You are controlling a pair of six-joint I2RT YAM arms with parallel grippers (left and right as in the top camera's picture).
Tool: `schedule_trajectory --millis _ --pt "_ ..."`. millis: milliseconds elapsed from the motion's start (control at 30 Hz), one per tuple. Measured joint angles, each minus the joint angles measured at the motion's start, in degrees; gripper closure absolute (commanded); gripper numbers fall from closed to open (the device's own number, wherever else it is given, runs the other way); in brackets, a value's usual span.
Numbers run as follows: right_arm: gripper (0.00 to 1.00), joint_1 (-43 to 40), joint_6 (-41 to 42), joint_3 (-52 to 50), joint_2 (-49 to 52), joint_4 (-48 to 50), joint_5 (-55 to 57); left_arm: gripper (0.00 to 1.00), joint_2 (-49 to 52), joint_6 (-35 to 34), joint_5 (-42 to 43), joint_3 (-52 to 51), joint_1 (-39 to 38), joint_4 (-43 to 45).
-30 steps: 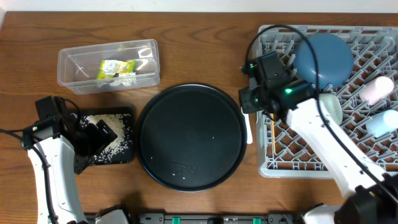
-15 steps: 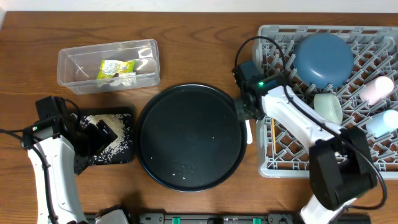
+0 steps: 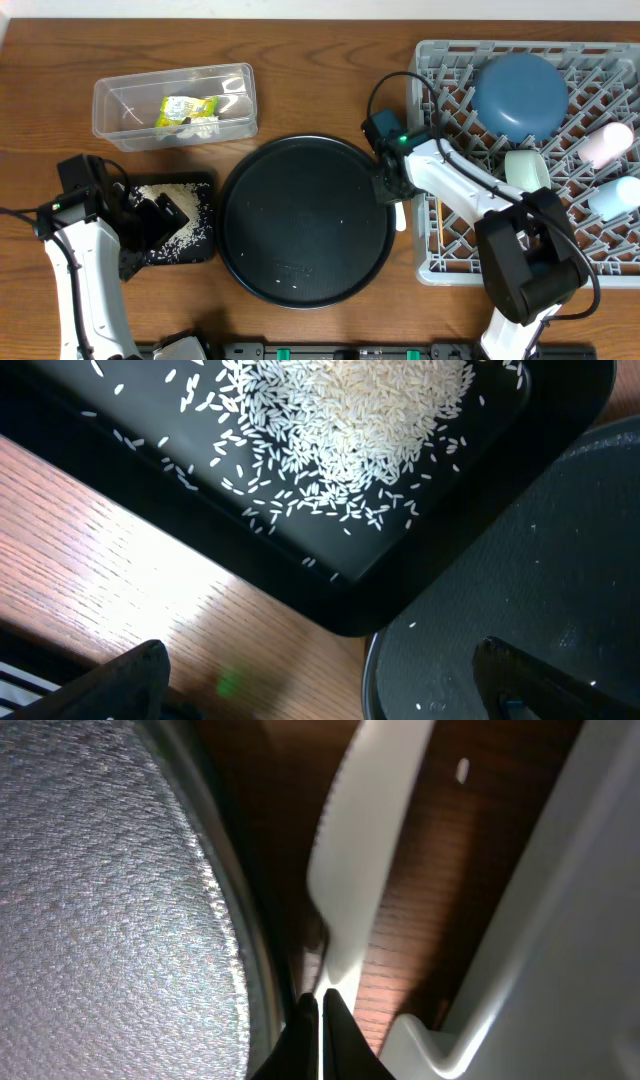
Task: Sort waste into correct bins and load items into the dishwasher rack
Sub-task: 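Adjust white spoon upright at rack's left edge with right gripper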
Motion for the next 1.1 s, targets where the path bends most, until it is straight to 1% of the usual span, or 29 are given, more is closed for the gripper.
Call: schedule_trajectory --millis 233,333,467,533,667,867,1100 --pt "0.99 3.32 -0.87 -0.02 0.07 3.41 -2.25 0.02 0.0 0.0 0.02 0.0 0.0 0.11" --pt "0.91 4.15 -0.57 -0.02 0.07 3.39 -2.16 0.02 0.0 0.0 0.0 0.0 0.0 0.15" --pt "0.73 3.69 1.62 -0.02 0.07 3.08 0.11 0.02 0.0 0.0 0.0 0.0 0.0 0.17" --pt "0.7 3.43 3.02 -0.02 0.07 3.04 1.09 0.02 0.0 0.0 0.0 0.0 0.0 0.17" --pt "0.71 2.34 5.09 -0.02 0.07 2.95 1.68 0.02 0.0 0.0 0.0 0.0 0.0 0.17" --pt "0.75 -2.23 6.91 0.04 0.07 0.2 1.55 0.02 0.0 0.0 0.02 0.0 0.0 0.13" --pt "0.76 -5.75 7.13 0.04 0.07 -0.63 1.36 0.02 0.0 0.0 0.0 0.0 0.0 0.2"
